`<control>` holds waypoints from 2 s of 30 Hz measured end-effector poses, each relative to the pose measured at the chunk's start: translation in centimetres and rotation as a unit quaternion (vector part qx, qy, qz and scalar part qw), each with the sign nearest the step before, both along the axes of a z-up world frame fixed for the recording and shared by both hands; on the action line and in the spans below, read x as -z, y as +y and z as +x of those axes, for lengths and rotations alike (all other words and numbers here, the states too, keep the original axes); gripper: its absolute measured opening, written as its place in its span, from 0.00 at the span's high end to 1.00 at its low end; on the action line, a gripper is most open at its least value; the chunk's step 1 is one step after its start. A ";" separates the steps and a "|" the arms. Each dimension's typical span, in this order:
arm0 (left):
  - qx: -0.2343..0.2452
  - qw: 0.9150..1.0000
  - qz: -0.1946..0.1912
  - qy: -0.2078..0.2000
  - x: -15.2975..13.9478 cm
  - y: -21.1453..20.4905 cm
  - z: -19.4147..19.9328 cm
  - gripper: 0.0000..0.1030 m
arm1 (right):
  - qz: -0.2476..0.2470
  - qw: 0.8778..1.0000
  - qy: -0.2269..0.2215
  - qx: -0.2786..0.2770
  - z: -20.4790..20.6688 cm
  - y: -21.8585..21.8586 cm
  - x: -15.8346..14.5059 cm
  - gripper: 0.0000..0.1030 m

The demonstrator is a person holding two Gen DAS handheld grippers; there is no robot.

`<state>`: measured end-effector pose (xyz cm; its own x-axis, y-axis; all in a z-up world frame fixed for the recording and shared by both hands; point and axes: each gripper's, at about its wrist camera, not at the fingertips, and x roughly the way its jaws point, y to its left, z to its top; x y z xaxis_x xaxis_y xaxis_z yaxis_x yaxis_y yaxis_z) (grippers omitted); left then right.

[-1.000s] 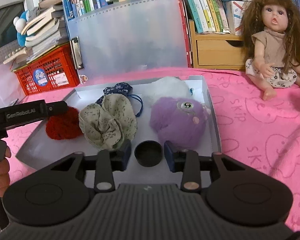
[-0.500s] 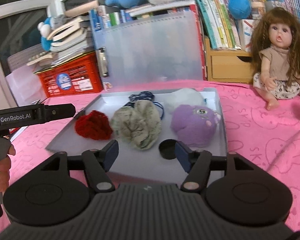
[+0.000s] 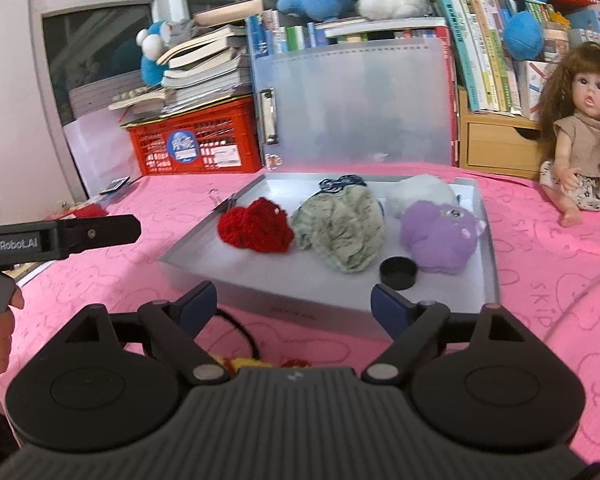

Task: Organize objects
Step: 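Open the left tool over the box while the right tool releases the lid, then move the left tool to the white doll figure while right tool approaches the snake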

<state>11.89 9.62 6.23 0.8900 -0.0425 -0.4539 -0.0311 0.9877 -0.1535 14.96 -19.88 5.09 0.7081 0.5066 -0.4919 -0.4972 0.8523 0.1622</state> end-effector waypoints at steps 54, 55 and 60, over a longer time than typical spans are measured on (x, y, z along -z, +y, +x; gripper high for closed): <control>0.003 0.999 -0.016 0.039 4.8 -0.2 -5.9 0.82 | -0.019 0.999 0.003 -0.033 -2.4 4.2 3.2 0.00; 0.003 0.999 -0.016 0.037 4.7 -0.2 -6.0 0.82 | -0.021 0.999 0.003 -0.033 -2.4 4.3 3.2 0.00; -0.001 0.999 -0.019 0.028 4.4 0.2 -6.3 0.82 | -0.036 0.999 0.007 -0.031 -2.2 4.9 3.4 0.01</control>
